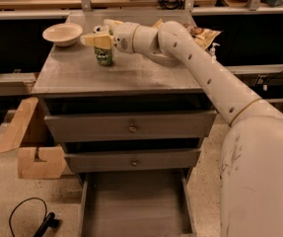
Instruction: Pick green can from bottom drawer and place on counter
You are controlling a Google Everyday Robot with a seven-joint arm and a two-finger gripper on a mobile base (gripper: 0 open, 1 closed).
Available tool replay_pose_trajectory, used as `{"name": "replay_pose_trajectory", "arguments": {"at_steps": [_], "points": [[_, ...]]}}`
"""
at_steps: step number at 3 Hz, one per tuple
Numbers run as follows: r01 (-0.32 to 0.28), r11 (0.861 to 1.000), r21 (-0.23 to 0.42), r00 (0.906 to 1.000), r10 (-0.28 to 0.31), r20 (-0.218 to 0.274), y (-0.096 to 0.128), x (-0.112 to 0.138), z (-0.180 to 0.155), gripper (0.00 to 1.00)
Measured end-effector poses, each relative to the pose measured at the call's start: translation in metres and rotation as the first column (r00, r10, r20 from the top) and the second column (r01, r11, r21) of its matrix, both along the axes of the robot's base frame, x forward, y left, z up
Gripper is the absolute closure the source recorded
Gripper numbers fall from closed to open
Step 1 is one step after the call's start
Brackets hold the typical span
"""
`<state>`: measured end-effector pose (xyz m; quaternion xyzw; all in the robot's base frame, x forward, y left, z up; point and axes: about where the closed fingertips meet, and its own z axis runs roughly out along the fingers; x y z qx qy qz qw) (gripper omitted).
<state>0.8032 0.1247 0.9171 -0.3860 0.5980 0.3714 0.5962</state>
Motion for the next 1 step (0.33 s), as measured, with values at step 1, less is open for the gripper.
{"name": "replay_pose_trajectory", "arguments": {"at_steps": [1], "points": [[-0.001,1.000,0.000,1.0000,0.001,0.000,0.0004,-0.0001,0.0000,0.00]]}}
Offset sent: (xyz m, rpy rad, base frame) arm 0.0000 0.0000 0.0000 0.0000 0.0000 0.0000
